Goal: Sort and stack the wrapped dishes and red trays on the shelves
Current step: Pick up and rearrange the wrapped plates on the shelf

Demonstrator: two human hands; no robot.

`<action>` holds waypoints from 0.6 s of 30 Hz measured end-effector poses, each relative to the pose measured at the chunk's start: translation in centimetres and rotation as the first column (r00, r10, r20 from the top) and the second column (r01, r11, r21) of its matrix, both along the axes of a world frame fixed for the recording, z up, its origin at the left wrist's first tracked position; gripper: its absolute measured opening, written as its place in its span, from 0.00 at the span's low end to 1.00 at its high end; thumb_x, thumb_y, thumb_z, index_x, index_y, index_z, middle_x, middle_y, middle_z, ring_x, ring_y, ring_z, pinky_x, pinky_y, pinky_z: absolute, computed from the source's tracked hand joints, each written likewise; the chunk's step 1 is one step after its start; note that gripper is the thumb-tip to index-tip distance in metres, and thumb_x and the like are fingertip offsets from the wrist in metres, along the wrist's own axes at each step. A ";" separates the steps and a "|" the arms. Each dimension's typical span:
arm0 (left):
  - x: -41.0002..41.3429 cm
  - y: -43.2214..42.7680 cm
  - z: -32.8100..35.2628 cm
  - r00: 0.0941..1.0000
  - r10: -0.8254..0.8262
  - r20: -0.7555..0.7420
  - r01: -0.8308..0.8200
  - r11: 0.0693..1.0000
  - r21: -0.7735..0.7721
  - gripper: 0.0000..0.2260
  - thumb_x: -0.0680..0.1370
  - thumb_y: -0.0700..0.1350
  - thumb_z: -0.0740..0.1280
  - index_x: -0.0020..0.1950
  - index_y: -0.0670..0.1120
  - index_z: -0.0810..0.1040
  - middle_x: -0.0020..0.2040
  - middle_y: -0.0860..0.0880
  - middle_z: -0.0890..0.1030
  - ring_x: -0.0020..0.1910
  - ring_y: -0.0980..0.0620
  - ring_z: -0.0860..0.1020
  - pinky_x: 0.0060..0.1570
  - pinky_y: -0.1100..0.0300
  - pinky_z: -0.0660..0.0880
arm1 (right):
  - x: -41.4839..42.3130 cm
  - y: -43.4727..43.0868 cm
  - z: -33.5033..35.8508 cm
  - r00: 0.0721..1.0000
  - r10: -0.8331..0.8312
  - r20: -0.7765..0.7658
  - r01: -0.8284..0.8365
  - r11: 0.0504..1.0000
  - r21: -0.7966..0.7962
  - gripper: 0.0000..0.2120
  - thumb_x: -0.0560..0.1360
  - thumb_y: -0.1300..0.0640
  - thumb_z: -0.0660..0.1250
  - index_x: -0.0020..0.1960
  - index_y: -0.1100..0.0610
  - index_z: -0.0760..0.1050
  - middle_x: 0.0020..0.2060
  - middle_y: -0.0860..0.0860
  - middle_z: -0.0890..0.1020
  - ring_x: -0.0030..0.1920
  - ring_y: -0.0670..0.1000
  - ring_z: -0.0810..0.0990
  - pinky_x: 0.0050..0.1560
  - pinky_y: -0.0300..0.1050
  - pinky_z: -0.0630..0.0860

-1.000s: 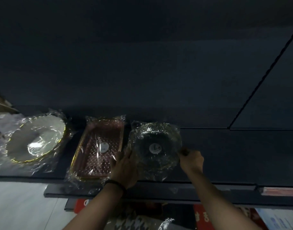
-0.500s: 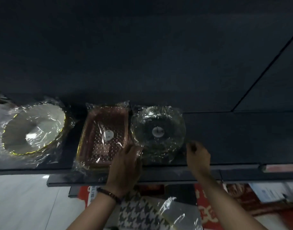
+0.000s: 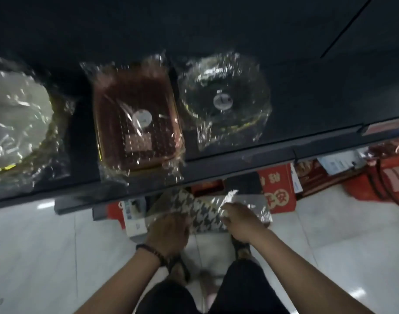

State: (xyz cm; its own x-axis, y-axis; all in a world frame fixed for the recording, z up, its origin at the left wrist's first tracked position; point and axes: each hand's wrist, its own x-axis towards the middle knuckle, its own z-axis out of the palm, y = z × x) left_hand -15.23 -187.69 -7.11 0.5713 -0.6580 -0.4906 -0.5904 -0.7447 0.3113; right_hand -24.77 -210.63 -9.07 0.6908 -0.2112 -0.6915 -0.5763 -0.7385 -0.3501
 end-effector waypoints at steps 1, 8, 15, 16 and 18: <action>-0.1 0.1 -0.3 1.000 0.014 -0.010 -0.014 1.000 0.002 0.24 0.84 0.56 0.49 0.67 0.49 0.79 0.62 0.44 0.83 0.58 0.39 0.82 0.52 0.49 0.80 | -0.2 0.4 -0.8 1.000 0.017 -0.015 -0.017 1.000 0.005 0.19 0.83 0.45 0.60 0.72 0.48 0.72 0.63 0.54 0.79 0.64 0.57 0.77 0.62 0.53 0.76; -1.9 -1.6 -8.6 0.991 0.093 -0.099 -0.090 0.995 0.039 0.13 0.81 0.54 0.55 0.51 0.53 0.77 0.50 0.49 0.84 0.49 0.45 0.83 0.46 0.53 0.79 | -0.2 -0.7 -8.7 0.986 0.163 -0.041 -0.163 0.987 0.007 0.19 0.81 0.43 0.61 0.68 0.50 0.72 0.59 0.56 0.79 0.61 0.60 0.79 0.60 0.58 0.78; -1.8 -6.1 -21.6 0.976 0.172 -0.135 -0.164 0.984 0.065 0.18 0.83 0.58 0.56 0.56 0.51 0.82 0.49 0.52 0.84 0.47 0.53 0.83 0.49 0.56 0.82 | 2.3 -4.4 -20.0 0.958 0.286 -0.035 -0.287 0.956 -0.056 0.18 0.82 0.47 0.61 0.69 0.53 0.73 0.58 0.58 0.78 0.59 0.61 0.78 0.59 0.54 0.78; -1.2 -6.4 -24.7 0.977 0.178 -0.115 -0.173 0.983 0.054 0.23 0.81 0.62 0.51 0.57 0.52 0.82 0.50 0.51 0.85 0.47 0.52 0.83 0.50 0.54 0.82 | 3.0 -4.8 -22.1 0.957 0.289 -0.022 -0.290 0.955 -0.066 0.20 0.80 0.43 0.59 0.68 0.51 0.74 0.59 0.56 0.79 0.59 0.61 0.79 0.58 0.54 0.79; -0.4 -6.7 -32.2 0.969 0.212 -0.126 -0.199 0.974 0.107 0.30 0.77 0.66 0.47 0.62 0.51 0.80 0.56 0.47 0.84 0.55 0.44 0.84 0.57 0.43 0.81 | 3.7 -5.9 -27.4 0.960 0.281 0.010 -0.280 0.958 -0.065 0.28 0.75 0.36 0.52 0.70 0.44 0.73 0.61 0.52 0.81 0.60 0.59 0.82 0.57 0.55 0.81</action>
